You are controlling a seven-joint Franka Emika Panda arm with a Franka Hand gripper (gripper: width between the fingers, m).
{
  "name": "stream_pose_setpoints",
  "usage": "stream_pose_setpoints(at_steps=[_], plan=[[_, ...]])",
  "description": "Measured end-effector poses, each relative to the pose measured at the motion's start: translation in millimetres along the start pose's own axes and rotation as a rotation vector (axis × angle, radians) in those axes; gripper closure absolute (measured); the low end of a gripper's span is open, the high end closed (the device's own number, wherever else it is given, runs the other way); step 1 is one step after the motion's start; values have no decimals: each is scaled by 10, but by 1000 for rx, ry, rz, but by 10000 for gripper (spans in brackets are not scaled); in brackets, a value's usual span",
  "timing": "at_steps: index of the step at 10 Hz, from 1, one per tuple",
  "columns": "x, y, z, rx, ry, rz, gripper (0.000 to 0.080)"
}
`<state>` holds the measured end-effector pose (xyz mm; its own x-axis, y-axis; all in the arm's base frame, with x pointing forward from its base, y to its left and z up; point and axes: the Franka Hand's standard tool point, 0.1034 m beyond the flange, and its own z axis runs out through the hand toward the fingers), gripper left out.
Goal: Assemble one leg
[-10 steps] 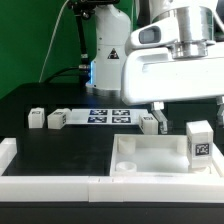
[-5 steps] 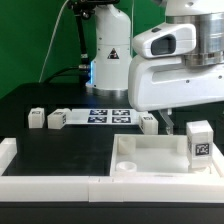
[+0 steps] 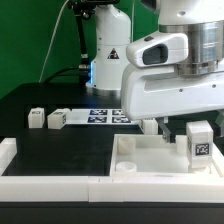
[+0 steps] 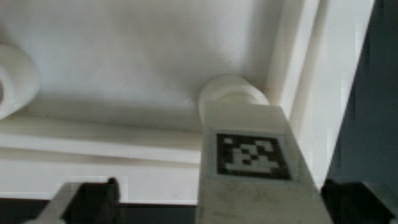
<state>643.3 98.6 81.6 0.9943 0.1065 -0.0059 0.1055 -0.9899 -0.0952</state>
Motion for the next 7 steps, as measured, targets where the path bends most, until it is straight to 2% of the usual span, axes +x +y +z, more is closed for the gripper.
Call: stream_pose_setpoints(at_steps=[1,2,3,7], plan=[[2,-14,-6,0,1,-1,401],[0,-14,-2,1,0,-1,401],[-2,-12,2,0,-1,-1,505],[-3,-15,6,1,-1,95,505]])
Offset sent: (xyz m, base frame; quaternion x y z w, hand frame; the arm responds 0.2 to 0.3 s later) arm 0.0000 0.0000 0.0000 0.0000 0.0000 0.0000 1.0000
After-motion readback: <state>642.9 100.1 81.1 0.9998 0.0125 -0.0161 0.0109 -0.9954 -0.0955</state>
